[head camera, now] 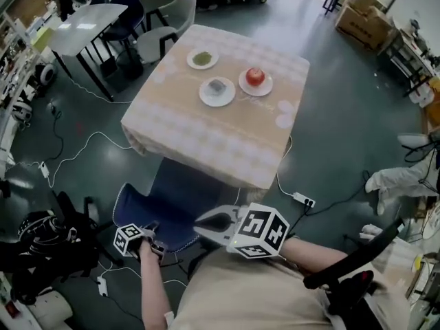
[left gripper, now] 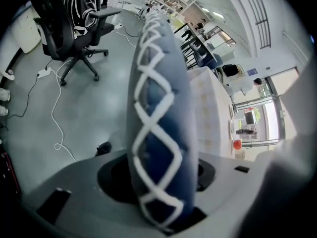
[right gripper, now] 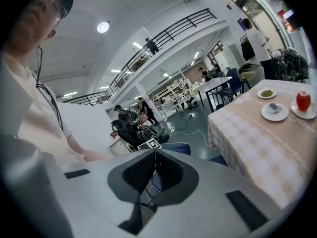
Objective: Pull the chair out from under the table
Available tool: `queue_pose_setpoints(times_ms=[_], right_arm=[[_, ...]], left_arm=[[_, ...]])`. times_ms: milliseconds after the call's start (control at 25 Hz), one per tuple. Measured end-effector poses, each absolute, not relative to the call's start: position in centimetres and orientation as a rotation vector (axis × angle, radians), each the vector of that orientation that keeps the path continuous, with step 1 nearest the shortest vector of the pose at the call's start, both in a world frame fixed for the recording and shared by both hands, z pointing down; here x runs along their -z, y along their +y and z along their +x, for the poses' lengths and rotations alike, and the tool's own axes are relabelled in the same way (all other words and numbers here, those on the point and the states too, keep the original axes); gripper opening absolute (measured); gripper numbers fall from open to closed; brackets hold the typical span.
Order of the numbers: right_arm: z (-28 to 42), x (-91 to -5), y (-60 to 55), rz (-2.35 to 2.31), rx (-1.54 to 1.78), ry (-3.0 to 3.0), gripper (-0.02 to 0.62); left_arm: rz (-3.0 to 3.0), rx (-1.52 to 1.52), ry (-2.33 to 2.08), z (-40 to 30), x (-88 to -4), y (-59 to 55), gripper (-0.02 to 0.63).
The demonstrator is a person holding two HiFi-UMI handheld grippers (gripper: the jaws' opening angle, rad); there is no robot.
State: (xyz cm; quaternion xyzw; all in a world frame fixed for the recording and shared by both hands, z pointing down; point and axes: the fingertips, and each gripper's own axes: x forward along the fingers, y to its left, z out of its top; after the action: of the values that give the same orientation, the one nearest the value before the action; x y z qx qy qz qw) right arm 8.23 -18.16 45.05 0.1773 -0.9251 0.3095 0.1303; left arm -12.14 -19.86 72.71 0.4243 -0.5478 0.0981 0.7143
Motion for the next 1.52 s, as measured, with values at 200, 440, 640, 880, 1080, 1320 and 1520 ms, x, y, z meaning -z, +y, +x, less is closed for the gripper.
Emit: queue_pose_setpoints(times_ms=[200,440,640,880,1080,1320,1520], right_arm=[[8.9,-44.7,-18.0,0.534,-0.909,-2.693,0.009],[8.8,-44.6,-17.5,0.512,-0.914,-2.695,0.009],[9.4,-44.3,-16.4,0.500,-0.911,-2.695,0.009],[9.2,-47.0,-18.7,0.551,-0.940,-2.679,0.009],[7.1,-46.5,-19.1,0.475,-0.948,-2.678,0.010],[7.1,-45.7,-18.0,0.468,-0.943,-2.660,0.009],[8.4,-45.8,-18.4,0.523,-0.989,-2.660,0.009]], left_arm=[[0.928,-0.199,-1.225,-11.7,-72.4,-19.1,0.199],[0.912,-0.176,-1.239,-12.3,-72.3,-17.5,0.199],[0.924,-0.190,-1.238,-11.6,-72.3,-16.8,0.195],[0.944,-0.250,-1.229,-13.2,-73.9,-19.1,0.183],[0.936,-0.244,-1.262,-15.6,-73.2,-18.3,0.181],[0.937,-0.245,-1.251,-14.8,-72.7,-17.1,0.179],[0.920,-0.229,-1.266,-14.6,-72.6,-16.4,0.179]])
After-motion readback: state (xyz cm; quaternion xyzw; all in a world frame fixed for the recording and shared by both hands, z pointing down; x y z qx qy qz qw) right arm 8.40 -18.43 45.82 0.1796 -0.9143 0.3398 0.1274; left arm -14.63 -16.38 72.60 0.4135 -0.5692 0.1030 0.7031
